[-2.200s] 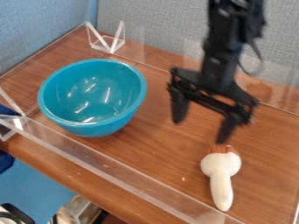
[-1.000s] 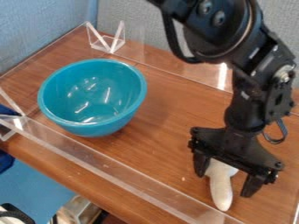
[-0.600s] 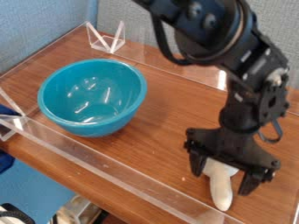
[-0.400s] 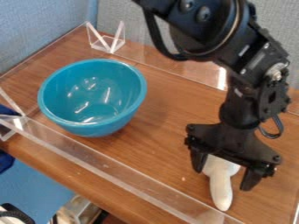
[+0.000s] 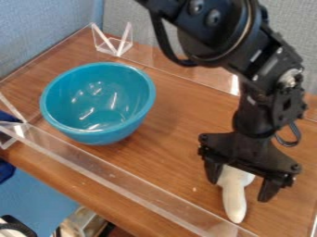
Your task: Put the mushroom in the blue bowl
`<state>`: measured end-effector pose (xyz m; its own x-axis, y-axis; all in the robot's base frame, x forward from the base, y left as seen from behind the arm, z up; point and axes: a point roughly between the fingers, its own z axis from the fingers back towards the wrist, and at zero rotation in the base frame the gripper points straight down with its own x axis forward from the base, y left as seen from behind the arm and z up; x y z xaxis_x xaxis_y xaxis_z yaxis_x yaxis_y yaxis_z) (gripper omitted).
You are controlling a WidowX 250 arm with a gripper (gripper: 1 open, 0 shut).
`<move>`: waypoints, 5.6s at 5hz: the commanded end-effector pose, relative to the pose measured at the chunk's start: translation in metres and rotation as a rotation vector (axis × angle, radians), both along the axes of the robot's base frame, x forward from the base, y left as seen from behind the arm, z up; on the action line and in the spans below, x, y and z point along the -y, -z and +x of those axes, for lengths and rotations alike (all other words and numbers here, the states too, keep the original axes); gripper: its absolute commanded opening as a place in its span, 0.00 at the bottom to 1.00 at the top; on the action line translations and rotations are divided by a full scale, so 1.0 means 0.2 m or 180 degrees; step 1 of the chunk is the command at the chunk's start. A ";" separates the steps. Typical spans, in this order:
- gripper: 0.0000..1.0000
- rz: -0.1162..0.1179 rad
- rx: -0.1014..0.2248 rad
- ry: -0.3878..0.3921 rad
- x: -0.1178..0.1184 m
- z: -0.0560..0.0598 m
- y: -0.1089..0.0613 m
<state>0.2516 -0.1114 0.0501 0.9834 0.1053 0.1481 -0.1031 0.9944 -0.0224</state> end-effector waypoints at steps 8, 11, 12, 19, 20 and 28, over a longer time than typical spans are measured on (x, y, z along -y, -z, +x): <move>0.00 0.0092 0.0150 -0.0169 0.00 0.00 -0.08; 0.00 0.0281 0.0639 -0.0618 -0.26 0.06 -0.61; 0.00 0.0366 0.0668 -0.1149 -0.51 0.03 -0.66; 0.00 0.0730 0.0299 -0.1850 -0.95 -0.01 -0.31; 0.00 0.0698 0.0299 -0.1871 -0.95 0.00 -0.30; 1.00 0.0631 0.0243 -0.2001 -0.96 0.06 -0.23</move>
<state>0.2543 0.0780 0.0849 0.7408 0.6225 0.2524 -0.6652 0.7320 0.1474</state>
